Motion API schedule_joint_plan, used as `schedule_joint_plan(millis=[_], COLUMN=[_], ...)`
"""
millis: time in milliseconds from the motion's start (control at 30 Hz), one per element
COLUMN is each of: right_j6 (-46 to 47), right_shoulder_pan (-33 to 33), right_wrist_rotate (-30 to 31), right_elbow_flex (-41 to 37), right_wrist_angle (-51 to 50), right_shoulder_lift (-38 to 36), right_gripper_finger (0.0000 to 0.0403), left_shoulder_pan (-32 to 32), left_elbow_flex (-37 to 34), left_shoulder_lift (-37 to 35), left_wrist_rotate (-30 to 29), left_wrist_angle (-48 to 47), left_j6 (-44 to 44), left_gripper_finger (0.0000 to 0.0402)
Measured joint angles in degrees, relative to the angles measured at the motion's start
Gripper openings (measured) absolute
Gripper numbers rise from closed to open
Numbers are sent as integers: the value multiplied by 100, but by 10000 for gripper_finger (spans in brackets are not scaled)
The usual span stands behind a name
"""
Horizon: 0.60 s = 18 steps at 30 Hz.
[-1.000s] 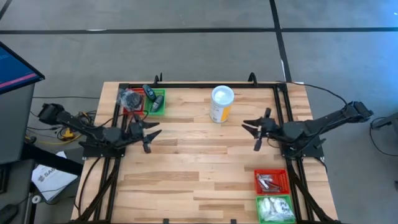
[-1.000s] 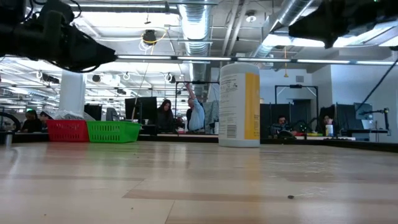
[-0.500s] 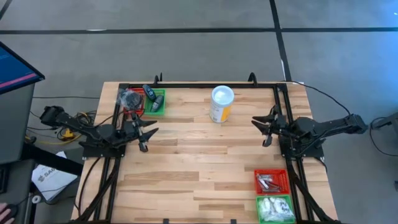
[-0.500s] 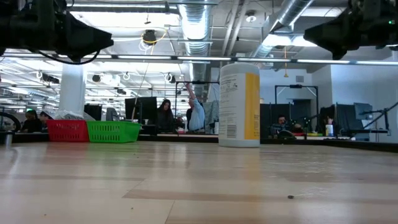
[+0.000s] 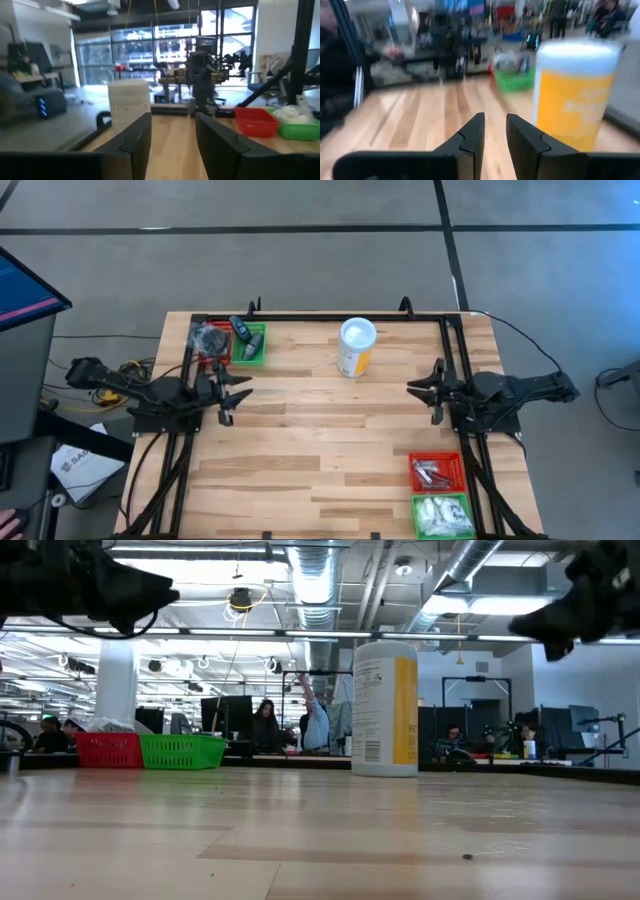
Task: Pick & Place Travel size toiletries
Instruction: Return to Home Position
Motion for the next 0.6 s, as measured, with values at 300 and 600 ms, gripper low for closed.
schedule_joint_plan(millis=[300,600], right_j6=[267,191], right_shoulder_pan=[1,0], right_wrist_rotate=[-225,-300], right_elbow_flex=[-318,-318], right_wrist_angle=[25,10], right_shoulder_lift=[-44,-28], right_gripper_finger=[72,72], left_shoulder_pan=[385,384], left_elbow_flex=[1,-1], left_shoulder_lift=[130,162], left_wrist_rotate=[982,1624], left_wrist_angle=[-363,-930], left_j6=[-747,-1236], left_gripper_finger=[142,142])
